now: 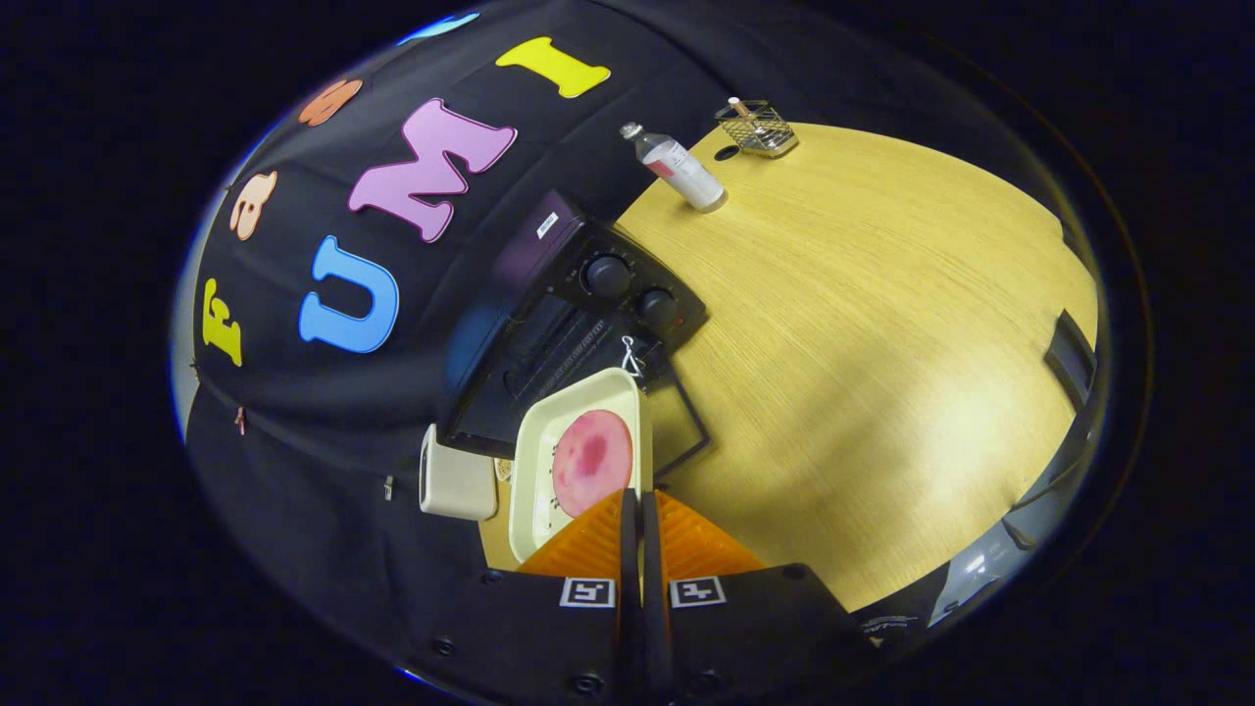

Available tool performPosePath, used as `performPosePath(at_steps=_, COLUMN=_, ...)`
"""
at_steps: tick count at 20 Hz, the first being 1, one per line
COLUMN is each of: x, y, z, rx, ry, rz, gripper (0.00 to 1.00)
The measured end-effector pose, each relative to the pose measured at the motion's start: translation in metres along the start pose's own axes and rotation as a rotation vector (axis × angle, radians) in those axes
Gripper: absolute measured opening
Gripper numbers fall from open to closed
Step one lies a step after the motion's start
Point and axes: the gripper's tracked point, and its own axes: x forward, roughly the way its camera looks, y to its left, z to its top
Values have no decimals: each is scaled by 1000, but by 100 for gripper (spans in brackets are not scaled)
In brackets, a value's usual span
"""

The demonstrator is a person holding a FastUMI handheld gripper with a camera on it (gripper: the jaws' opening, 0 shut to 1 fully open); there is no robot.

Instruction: Open the toaster oven, put the food inside, and close the toaster oven door.

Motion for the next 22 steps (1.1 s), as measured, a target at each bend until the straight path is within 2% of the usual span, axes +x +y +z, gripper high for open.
performPosePath(at_steps=13, x=140, y=54, z=15, rx=184, ry=-132, rz=60, gripper=6)
performPosePath(at_steps=22, x=189, y=58, z=38, rx=274, ry=-243, rz=38, gripper=6)
